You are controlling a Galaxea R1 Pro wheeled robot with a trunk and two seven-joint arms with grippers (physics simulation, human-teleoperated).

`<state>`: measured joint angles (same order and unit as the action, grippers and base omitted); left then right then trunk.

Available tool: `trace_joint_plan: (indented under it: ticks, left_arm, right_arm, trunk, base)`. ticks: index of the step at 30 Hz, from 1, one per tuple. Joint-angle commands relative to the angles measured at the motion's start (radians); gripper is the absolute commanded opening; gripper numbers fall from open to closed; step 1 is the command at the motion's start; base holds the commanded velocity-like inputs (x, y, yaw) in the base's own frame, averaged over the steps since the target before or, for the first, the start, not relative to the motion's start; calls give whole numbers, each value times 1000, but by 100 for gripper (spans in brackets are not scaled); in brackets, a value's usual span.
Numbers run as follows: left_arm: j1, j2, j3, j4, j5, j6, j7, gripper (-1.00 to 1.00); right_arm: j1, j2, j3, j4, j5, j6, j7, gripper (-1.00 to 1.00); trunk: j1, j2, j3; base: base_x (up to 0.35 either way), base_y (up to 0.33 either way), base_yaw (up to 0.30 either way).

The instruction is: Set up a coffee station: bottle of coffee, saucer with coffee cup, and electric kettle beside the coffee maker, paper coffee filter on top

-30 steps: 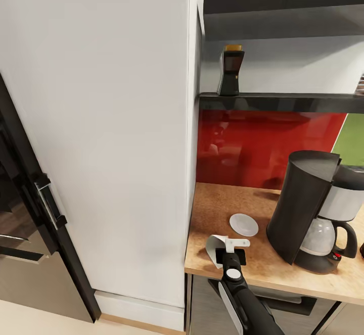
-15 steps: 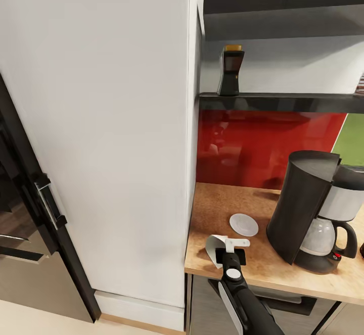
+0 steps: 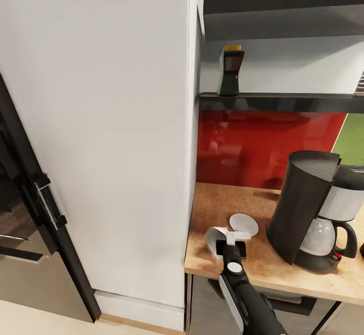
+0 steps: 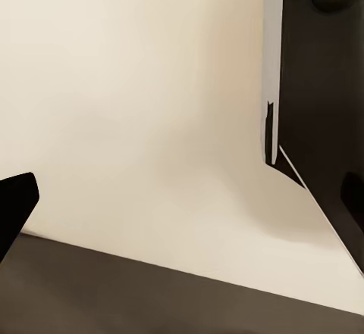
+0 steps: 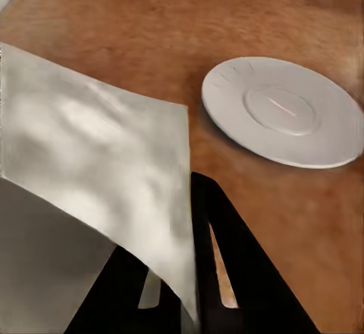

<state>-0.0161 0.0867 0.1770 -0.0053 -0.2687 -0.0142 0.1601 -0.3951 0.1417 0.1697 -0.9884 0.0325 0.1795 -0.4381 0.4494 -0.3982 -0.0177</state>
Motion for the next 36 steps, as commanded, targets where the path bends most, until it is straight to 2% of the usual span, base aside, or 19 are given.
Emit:
trace_joint_plan:
  ticks: [1,6,10,14,20,23,25,36]
  left_arm:
    - [-1,0,8,1,-11,-3,3,100]
    - [-1,-2,5,-1,-12,-9,2,100]
    - [-1,-2,4,-3,-12,-11,2,100]
    - [-1,-2,6,-4,-11,-12,2,100]
    - [-1,-2,7,-5,-11,-12,2,100]
    - [-4,-8,23,-22,6,-29,-15,100]
    - [-3,-9,20,-33,7,-40,-26,100]
    - [-2,-10,13,-72,-4,-23,19,100]
  right_arm:
    - [-1,0,2,-17,0,9,-5,-100]
    - [-1,1,2,-172,0,81,-5,-100]
    - [-1,0,2,-335,0,179,-3,-100]
    - [-1,0,7,-433,-1,212,-1,-100]
    - [-1,-1,9,-464,-3,220,-1,-100]
    - [-2,10,26,-466,0,221,-2,-100]
    - [-2,11,30,-465,0,222,-2,-100]
    - [-2,19,25,-464,0,222,-2,-100]
  trunk:
    - [1,-2,-2]
    - [1,-2,-2]
    - [1,-2,-2]
    - [1,-2,-2]
    - [1,-2,-2]
    - [1,-2,-2]
    - [1,-2,-2]
    - [1,-2,-2]
  base:
    - [0,0,0]
    - [0,0,0]
    - [0,0,0]
    - [0,0,0]
    - [0,0,0]
    - [0,0,0]
    - [0,0,0]
    - [0,0,0]
